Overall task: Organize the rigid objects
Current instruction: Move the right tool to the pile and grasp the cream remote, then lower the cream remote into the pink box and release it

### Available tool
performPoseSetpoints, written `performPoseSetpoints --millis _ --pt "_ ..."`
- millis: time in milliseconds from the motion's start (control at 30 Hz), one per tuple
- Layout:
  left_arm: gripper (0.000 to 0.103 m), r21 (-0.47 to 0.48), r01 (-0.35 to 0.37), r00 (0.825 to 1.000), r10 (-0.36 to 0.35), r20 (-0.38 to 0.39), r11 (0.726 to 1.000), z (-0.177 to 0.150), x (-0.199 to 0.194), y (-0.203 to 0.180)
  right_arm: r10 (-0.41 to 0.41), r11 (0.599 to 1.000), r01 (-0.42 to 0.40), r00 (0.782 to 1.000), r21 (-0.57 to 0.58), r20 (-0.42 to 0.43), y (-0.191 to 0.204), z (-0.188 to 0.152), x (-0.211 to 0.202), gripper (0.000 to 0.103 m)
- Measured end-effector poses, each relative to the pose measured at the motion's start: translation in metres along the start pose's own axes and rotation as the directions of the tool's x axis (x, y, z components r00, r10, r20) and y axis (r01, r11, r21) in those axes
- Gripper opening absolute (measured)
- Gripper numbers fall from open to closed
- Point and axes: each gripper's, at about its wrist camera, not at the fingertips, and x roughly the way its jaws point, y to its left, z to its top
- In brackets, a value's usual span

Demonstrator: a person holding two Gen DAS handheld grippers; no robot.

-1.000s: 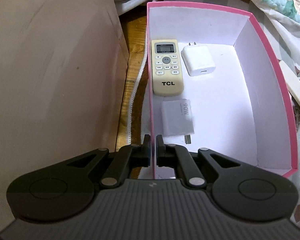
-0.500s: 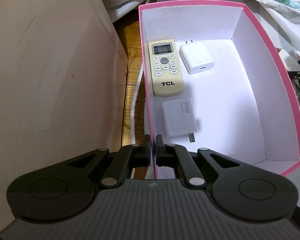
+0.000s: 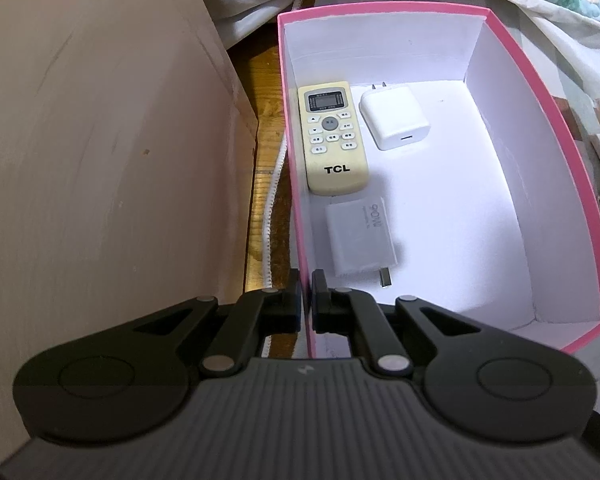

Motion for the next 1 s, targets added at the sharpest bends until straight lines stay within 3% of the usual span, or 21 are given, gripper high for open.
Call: performPoseSetpoints --millis 400,533,633,767,900,1000 --pt "0.004 -0.02 -0.007 1.0 0.007 0.018 1.0 -0.004 -0.004 0.0 0.112 0.993 -0.119 0.975 0.027 0.193 0.014 -0.008 -0.081 0.058" --pt "0.004 -0.017 -0.022 0.999 0.023 0.026 1.0 -0.005 -0.005 -0.002 0.163 0.984 -0.176 0.948 0.022 0.274 0.023 0.0 -0.109 0.058" --pt "0.004 -0.023 -0.025 0.999 0.026 0.022 0.999 -0.005 -0.005 -0.002 0.246 0.966 -0.258 0.915 -0.006 0.32 0.035 0.014 -0.131 0.058" --pt "0.004 -0.027 -0.024 0.999 0.024 0.025 0.999 -0.005 -0.005 -0.002 0.399 0.913 -0.408 0.874 -0.026 0.276 0.062 0.041 -0.14 0.058" --pt "0.004 -0.028 -0.014 1.0 0.015 0.027 1.0 -0.006 -0.005 0.0 0.429 0.902 -0.428 0.883 -0.048 0.192 0.107 0.059 -0.12 0.058" --pt "0.004 -0.034 -0.009 1.0 0.01 0.026 0.999 -0.006 -0.005 0.002 0.48 0.877 -0.48 0.87 -0.025 0.117 0.137 0.065 -0.09 0.058"
